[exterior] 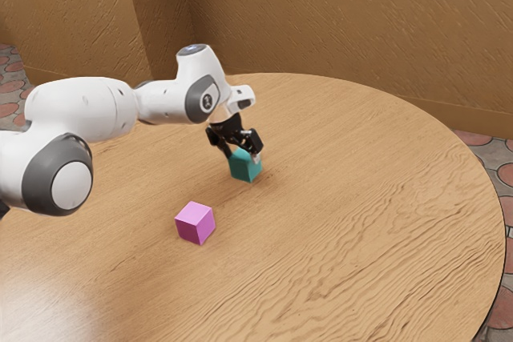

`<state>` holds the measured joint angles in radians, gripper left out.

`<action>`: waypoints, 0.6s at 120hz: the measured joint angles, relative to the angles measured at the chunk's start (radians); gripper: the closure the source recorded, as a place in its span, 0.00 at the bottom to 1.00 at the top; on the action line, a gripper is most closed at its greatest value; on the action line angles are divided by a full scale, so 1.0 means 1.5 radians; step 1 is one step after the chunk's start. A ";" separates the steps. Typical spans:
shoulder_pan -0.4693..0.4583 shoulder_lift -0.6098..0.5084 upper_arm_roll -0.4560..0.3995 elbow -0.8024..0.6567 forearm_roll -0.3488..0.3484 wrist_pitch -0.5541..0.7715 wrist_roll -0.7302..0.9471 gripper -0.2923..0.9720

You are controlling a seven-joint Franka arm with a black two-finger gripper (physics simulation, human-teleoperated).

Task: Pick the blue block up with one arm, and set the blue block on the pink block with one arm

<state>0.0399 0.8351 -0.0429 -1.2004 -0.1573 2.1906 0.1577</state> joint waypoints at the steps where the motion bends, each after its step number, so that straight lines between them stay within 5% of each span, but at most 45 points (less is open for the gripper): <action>1: 0.000 0.000 0.001 0.000 -0.001 0.000 0.000 0.23; 72: 0.000 0.069 0.017 0.074 -0.015 0.001 -0.030 0.23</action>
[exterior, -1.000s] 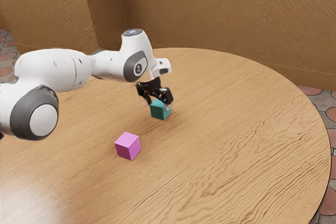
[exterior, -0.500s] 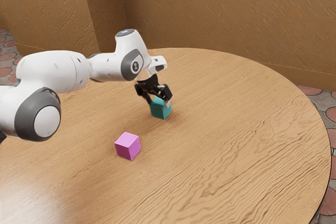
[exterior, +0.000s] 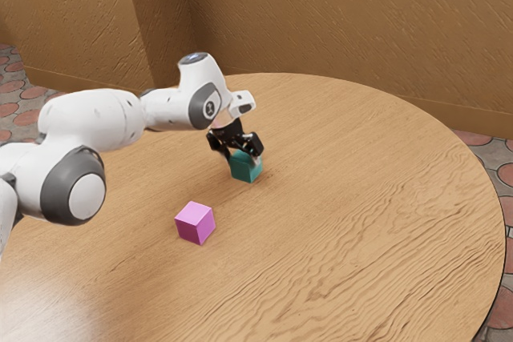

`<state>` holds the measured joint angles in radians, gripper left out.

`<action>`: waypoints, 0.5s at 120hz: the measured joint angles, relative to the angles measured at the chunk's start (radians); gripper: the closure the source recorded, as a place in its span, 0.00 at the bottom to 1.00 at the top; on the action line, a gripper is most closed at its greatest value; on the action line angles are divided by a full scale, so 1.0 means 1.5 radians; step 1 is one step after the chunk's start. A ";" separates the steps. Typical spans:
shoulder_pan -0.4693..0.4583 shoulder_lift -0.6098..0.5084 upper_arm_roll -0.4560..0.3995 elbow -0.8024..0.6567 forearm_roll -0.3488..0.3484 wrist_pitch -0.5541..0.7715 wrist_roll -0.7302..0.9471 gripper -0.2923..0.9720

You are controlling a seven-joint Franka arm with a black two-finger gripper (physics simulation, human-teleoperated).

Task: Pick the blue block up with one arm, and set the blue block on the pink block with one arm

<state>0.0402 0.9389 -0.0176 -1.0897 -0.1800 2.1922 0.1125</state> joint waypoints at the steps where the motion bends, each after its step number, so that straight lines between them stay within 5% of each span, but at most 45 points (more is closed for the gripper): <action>1: 0.000 0.002 0.000 0.003 0.000 0.000 0.000 0.23; 40: -0.001 0.023 0.002 0.025 0.000 0.001 0.001 0.24; 60: -0.001 0.018 0.001 0.020 -0.003 0.002 0.000 0.45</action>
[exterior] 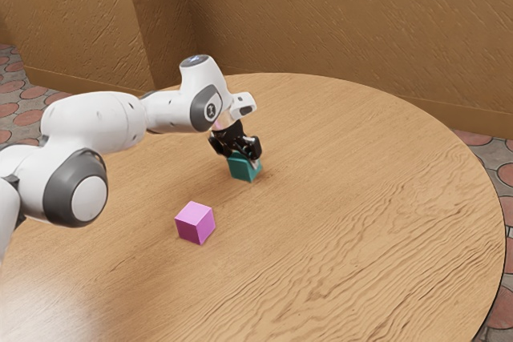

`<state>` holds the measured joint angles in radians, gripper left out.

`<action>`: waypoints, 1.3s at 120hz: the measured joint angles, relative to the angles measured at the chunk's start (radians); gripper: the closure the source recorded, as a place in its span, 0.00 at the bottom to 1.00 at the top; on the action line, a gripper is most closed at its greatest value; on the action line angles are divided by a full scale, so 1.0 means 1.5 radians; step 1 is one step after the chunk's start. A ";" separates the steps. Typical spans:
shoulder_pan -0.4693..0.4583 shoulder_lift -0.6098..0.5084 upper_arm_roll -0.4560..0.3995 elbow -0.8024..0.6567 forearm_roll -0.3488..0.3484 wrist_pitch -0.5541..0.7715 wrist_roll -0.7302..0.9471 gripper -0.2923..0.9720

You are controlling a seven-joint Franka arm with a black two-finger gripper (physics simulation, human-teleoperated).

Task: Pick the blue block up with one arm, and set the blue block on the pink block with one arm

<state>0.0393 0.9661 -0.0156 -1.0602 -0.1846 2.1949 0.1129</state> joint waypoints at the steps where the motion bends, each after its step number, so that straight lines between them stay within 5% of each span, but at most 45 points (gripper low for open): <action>1: 0.000 -0.001 0.000 -0.001 0.000 0.000 0.000 0.45; 12: -0.003 -0.037 0.001 -0.044 0.002 0.001 -0.003 0.50; 37: -0.050 -0.489 0.045 -0.532 0.011 -0.002 -0.058 0.51; 50: -0.030 -0.591 0.044 -0.660 0.013 -0.004 -0.088 0.51; 156: -0.048 -0.501 0.040 -0.629 0.050 0.014 -0.098 0.50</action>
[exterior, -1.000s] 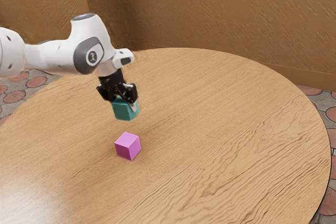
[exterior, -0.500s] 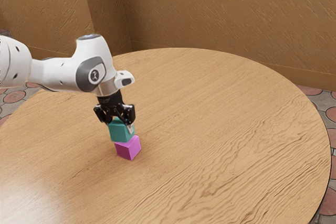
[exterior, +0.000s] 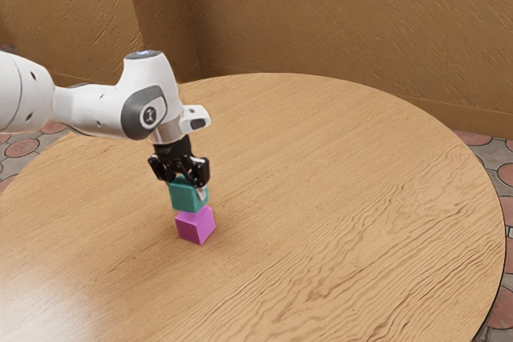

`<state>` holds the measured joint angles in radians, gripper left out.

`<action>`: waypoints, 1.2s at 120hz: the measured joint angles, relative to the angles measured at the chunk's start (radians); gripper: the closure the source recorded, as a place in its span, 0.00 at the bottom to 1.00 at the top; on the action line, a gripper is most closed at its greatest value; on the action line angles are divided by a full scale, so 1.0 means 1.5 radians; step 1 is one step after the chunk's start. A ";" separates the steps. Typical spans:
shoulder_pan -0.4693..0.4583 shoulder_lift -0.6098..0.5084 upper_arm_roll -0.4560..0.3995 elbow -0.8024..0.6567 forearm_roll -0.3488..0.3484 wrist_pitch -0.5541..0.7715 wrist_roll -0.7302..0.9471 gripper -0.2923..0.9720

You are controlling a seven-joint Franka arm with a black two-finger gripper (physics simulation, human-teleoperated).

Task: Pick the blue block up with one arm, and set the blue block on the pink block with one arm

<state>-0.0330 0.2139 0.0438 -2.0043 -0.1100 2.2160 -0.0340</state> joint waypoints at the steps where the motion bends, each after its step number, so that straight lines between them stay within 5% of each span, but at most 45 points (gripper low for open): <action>1: 0.000 -0.002 0.000 -0.002 0.000 0.000 0.001 0.50; 36: 0.006 -0.018 -0.009 -0.026 0.001 0.001 0.020 0.50; 64: 0.006 -0.018 -0.009 -0.025 -0.011 0.001 0.041 0.33; 84: 0.007 -0.086 -0.008 -0.020 -0.008 -0.006 0.052 0.28; 115: 0.036 -0.215 -0.008 0.049 -0.007 -0.121 0.054 0.24; 144: 0.041 -0.243 -0.008 0.049 -0.008 -0.215 0.071 0.24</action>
<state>0.0284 -0.1513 0.0321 -1.9301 -0.1220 1.8934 0.0731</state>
